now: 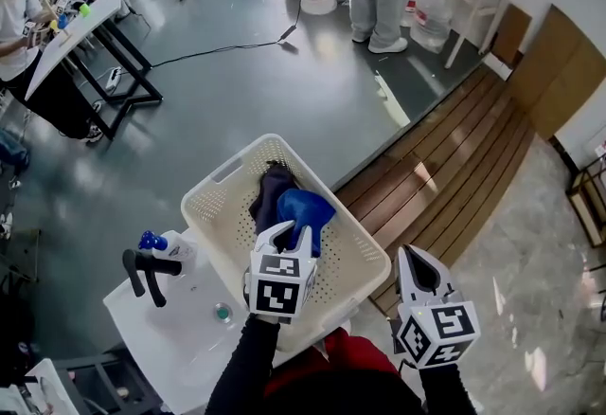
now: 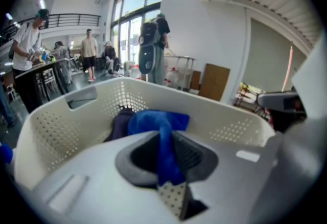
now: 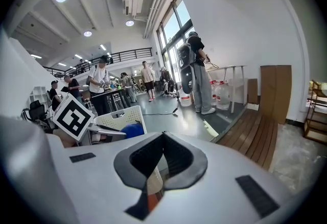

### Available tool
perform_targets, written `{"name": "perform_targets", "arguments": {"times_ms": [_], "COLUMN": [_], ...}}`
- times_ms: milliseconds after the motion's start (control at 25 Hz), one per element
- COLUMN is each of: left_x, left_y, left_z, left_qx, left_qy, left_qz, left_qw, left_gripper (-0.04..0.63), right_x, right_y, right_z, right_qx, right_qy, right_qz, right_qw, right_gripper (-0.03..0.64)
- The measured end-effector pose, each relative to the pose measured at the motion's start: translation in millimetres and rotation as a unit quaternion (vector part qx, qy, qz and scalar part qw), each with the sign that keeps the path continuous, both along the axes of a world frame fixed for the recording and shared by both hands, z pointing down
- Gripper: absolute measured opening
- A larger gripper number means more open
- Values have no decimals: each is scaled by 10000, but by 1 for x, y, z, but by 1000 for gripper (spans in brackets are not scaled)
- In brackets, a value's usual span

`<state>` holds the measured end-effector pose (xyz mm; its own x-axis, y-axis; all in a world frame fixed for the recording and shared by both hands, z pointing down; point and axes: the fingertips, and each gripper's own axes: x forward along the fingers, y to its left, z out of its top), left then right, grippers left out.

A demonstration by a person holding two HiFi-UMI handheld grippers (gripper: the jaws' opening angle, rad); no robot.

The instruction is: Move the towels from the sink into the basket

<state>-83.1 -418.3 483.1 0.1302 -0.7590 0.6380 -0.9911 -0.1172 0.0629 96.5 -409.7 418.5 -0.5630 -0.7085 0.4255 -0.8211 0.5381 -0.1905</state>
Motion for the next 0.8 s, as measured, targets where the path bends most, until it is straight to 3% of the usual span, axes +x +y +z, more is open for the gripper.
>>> {"name": "perform_targets", "arguments": {"times_ms": [800], "left_x": [0], "left_y": [1], "left_z": [43], "left_qx": [-573], "left_qy": [128], "left_qz": [62], "left_qw": [9983], "left_gripper": [77], "right_x": [-6], "right_y": [-3], "right_z": [11], "right_qx": [-152], "right_qy": [113], "right_qz": [57], "right_qw": [9998], "right_gripper": [8]}}
